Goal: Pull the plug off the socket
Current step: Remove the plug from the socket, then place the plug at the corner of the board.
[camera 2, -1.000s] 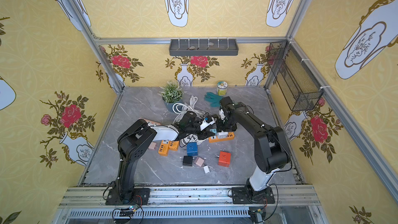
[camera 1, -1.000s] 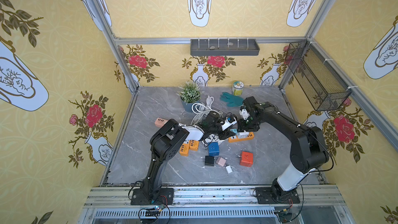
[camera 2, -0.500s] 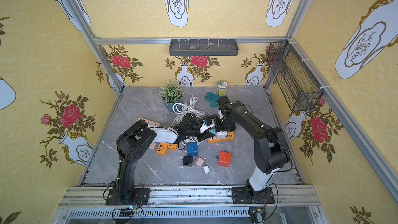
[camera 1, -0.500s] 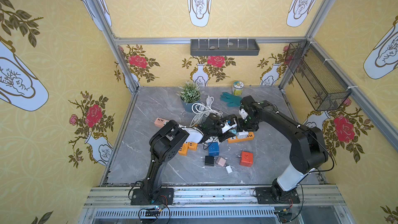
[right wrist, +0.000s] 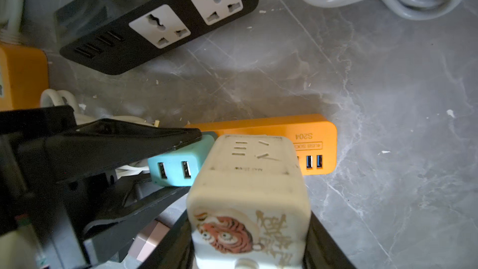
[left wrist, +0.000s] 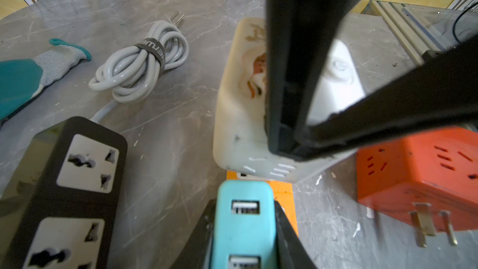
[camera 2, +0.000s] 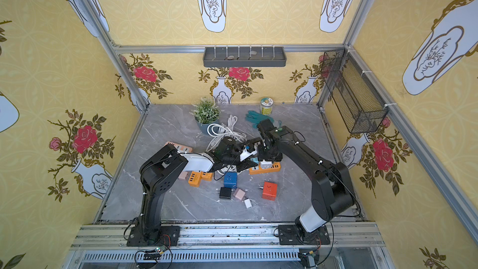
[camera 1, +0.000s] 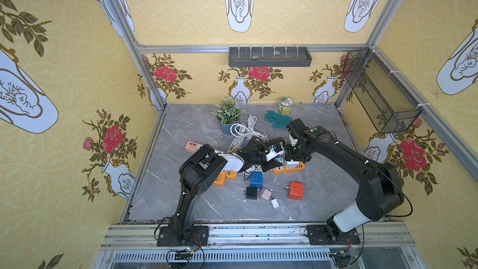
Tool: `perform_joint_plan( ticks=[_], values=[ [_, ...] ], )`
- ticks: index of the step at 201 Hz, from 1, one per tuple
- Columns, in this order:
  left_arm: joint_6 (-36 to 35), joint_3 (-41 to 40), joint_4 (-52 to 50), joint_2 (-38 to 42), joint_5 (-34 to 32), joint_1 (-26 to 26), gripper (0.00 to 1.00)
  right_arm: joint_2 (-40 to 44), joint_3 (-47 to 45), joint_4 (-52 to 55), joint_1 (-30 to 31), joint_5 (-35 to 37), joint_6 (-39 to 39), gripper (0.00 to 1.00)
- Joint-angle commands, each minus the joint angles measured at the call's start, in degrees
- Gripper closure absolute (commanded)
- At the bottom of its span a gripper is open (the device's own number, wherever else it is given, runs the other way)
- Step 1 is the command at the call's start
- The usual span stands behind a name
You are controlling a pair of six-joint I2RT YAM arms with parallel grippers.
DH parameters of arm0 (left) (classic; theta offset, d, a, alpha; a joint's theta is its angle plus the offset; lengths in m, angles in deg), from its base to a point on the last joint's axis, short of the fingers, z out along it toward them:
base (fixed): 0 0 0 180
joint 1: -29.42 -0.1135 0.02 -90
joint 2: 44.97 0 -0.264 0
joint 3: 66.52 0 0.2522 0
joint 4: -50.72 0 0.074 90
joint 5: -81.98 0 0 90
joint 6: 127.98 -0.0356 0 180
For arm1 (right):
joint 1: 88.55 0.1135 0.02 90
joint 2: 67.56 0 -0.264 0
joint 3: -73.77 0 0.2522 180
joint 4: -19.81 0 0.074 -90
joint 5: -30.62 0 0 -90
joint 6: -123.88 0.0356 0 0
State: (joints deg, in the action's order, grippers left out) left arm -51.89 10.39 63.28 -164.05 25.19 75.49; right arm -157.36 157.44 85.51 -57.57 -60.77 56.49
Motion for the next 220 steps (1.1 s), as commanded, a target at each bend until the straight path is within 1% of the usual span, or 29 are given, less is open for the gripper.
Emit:
perform_joint_plan(
  ticks=[1, 13, 19, 33, 48, 56, 70, 81, 91, 103, 113, 124, 142, 159, 167, 181, 206, 220],
  values=[
    [-0.1, -1.3, -12.8, -0.7, -7.2, 0.2, 0.94, 2.1, -1.5, -1.3, -2.1, -4.3, 0.8, 0.57],
    [1.1, -1.7, -12.6, 0.5, -7.6, 0.2, 0.91, 4.8, -2.3, -0.4, -3.4, -4.1, 0.0, 0.57],
    [2.0, -1.7, -12.5, 1.2, -7.7, 0.2, 0.87, 6.4, -2.5, 0.1, -4.2, -4.2, -0.3, 0.57],
    [4.1, -1.4, -12.1, 3.3, -7.5, 0.2, 0.61, 9.7, -2.9, 0.5, -6.1, -5.2, -0.8, 0.56],
    [6.6, -0.7, -11.7, 5.7, -5.6, 0.1, 0.39, 13.2, -3.7, 0.2, -8.3, -6.5, -0.6, 0.57],
    [7.9, -0.3, -11.8, 7.0, -4.5, 0.1, 0.31, 15.4, -4.6, -0.5, -9.3, -7.1, -0.1, 0.57],
    [10.6, -0.6, -10.4, 9.8, -3.0, 0.1, 0.21, 20.3, -8.1, -3.8, -12.8, -9.2, 1.9, 0.58],
    [12.5, -1.5, -8.6, 12.3, -2.2, 0.1, 0.15, 25.2, -12.6, -8.9, -16.7, -13.4, 4.8, 0.57],
    [14.1, -3.1, -6.4, 14.8, -2.2, 0.0, 0.12, 30.0, -18.3, -14.9, -22.0, -18.8, 9.3, 0.56],
    [16.4, -5.7, -3.2, 18.2, -2.4, -0.2, 0.11, 35.5, -26.4, -23.1, -28.9, -27.2, 16.4, 0.55],
    [19.9, -8.2, -0.2, 21.0, -3.4, -0.8, 0.11, 39.2, -32.6, -30.9, -34.3, -32.7, 23.3, 0.55],
    [24.9, -10.7, 2.4, 24.0, -4.7, -2.1, 0.11, 42.7, -38.9, -39.8, -39.2, -36.9, 31.3, 0.55],
    [36.3, -14.5, 5.3, 28.2, -6.8, -6.0, 0.11, 46.2, -46.6, -53.9, -45.4, -39.0, 42.8, 0.54],
    [47.9, -17.9, 7.4, 31.0, -6.9, -10.7, 0.12, 46.2, -51.8, -63.3, -50.4, -39.6, 50.6, 0.54],
    [51.4, -19.4, 7.9, 32.3, -7.2, -12.7, 0.12, 45.0, -53.7, -66.9, -52.6, -40.2, 53.0, 0.54],
    [54.6, -21.6, 8.1, 34.2, -7.9, -15.0, 0.13, 41.6, -56.1, -71.8, -55.9, -41.0, 55.3, 0.54],
    [55.1, -23.5, 5.0, 36.6, -9.0, -16.7, 0.12, 34.7, -57.3, -77.1, -58.5, -41.1, 55.2, 0.53],
    [55.0, -23.7, 3.1, 37.1, -9.2, -17.0, 0.12, 31.2, -56.4, -78.3, -59.3, -40.9, 53.7, 0.51]
  ],
)
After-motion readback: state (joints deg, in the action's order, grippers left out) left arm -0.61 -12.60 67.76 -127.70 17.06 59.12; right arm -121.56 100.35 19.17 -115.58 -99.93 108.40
